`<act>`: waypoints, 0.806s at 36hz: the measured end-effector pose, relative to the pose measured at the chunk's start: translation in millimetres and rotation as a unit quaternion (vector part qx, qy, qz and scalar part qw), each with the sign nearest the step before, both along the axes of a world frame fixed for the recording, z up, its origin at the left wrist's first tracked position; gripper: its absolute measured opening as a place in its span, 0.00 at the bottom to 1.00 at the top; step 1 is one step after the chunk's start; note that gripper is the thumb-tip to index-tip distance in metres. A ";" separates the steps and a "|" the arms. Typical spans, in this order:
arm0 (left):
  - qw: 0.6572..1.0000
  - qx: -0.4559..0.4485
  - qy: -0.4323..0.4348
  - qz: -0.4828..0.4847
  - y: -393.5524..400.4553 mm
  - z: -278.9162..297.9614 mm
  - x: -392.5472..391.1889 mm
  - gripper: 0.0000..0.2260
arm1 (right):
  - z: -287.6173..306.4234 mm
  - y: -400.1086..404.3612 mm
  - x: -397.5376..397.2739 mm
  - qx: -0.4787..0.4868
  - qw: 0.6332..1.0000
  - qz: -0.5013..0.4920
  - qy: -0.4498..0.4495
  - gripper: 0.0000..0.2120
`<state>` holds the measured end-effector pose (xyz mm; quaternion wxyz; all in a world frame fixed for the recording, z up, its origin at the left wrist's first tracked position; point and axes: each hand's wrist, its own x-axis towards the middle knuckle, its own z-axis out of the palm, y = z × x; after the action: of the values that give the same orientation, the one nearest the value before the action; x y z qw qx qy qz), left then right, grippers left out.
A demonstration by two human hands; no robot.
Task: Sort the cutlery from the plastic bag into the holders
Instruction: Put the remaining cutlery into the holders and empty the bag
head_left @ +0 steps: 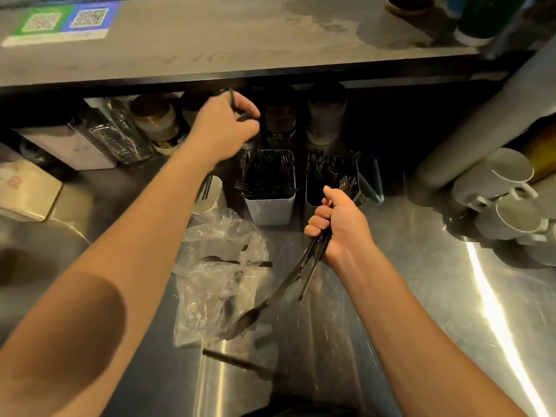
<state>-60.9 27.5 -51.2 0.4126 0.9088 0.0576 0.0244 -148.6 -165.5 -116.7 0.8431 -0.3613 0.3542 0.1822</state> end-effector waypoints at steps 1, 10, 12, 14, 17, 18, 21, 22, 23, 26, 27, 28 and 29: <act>0.999 0.024 0.015 -0.018 -2.7 -7.8 2.5 0.08 | -0.4 0.2 -0.2 0.000 1.000 0.001 0.000 0.12; 0.994 -0.094 -0.030 0.037 13.4 -26.0 11.7 0.10 | -3.5 -8.0 0.1 0.007 1.000 -0.013 0.006 0.13; 0.964 -0.234 -0.092 0.085 16.7 -15.7 12.7 0.11 | -3.6 -9.3 -0.2 0.007 1.000 -0.014 0.005 0.13; 0.924 -0.334 -0.157 0.096 13.4 -3.2 12.5 0.09 | -3.6 -9.2 -0.1 0.006 1.000 -0.012 0.004 0.13; 0.885 -0.379 -0.255 0.087 5.0 10.0 16.5 0.11 | -3.9 -7.8 1.8 0.005 1.000 -0.011 0.001 0.12; 0.880 -0.381 -0.270 0.084 1.6 10.2 19.6 0.10 | -4.1 -7.3 2.7 0.006 1.000 -0.010 -0.001 0.12; 0.892 -0.354 -0.267 0.088 -11.6 -1.0 28.8 0.08 | -4.1 -5.9 5.4 0.006 1.000 -0.006 -0.008 0.13; 0.899 -0.340 -0.264 0.086 -16.3 -7.6 30.4 0.07 | -4.0 -5.9 6.3 0.006 1.000 -0.004 -0.009 0.14; 0.904 -0.329 -0.260 0.082 -20.5 -16.0 31.8 0.06 | -4.0 -6.0 7.1 0.007 1.000 -0.003 -0.010 0.14; 0.924 -0.302 -0.225 0.063 -26.4 -44.4 35.2 0.04 | -5.3 -8.0 9.2 0.012 1.000 -0.006 -0.008 0.15; 0.928 -0.303 -0.209 0.053 -26.7 -53.3 35.7 0.03 | -5.9 -8.9 9.6 0.013 1.000 -0.008 -0.006 0.15; 0.934 -0.299 -0.192 0.042 -26.0 -62.0 35.9 0.03 | -6.9 -9.9 10.1 0.012 1.000 -0.009 -0.005 0.15; 0.940 -0.290 -0.176 0.030 -24.3 -69.9 36.3 0.03 | -7.9 -11.0 10.4 0.012 1.000 -0.009 -0.003 0.14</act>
<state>-24.5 3.2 -121.1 0.6608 0.7289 0.0158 0.1782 -138.2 -176.5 -124.6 0.8501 -0.3484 0.3527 0.1777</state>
